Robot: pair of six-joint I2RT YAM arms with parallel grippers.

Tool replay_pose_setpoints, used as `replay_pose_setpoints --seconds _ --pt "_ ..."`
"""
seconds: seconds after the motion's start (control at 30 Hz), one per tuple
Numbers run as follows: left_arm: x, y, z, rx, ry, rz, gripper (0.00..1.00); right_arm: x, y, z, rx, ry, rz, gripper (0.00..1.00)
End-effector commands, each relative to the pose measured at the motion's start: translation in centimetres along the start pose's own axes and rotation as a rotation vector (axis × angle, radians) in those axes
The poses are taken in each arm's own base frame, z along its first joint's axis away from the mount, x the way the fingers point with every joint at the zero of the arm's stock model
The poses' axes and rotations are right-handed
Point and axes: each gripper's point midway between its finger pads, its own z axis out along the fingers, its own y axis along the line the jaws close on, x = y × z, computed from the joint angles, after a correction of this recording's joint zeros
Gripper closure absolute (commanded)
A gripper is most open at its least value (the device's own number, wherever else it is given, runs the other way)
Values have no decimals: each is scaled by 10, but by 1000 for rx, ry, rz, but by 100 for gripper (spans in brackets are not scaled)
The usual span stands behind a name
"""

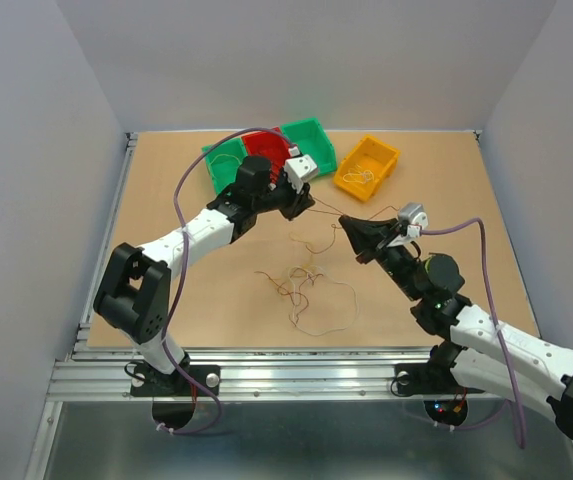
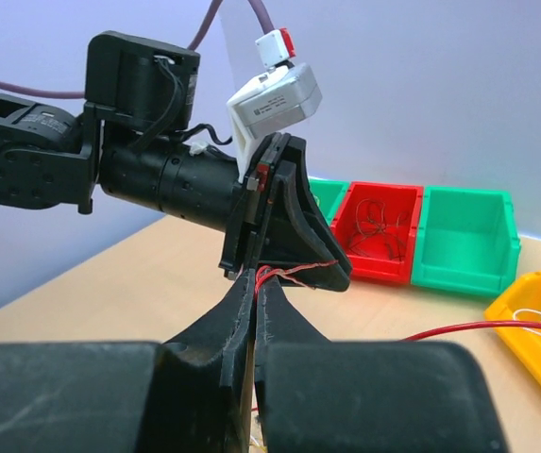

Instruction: Untangle the cables

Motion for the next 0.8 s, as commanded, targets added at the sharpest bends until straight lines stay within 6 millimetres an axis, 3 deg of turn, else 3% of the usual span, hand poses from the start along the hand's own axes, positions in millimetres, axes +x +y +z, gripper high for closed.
replay_pose_setpoints --seconds 0.0,0.13,0.33,0.43,0.57,0.73,0.77 --pt "43 56 -12 -244 160 -15 70 -118 15 -16 -44 -405 31 99" --pt "39 56 -14 -249 148 -11 73 -118 -16 -18 129 -412 43 99" --pt "26 52 -24 -258 113 30 74 -108 -99 -33 640 -392 65 99" --pt "26 44 -25 -270 123 71 74 -114 -106 -32 693 -401 73 99" --pt "29 21 -16 -242 149 119 74 -106 -105 -11 688 -371 66 99" --pt "35 29 -15 -286 187 123 74 -98 -100 10 652 -313 38 99" --pt "39 32 -13 -300 200 122 74 -84 -97 15 632 -235 16 99"
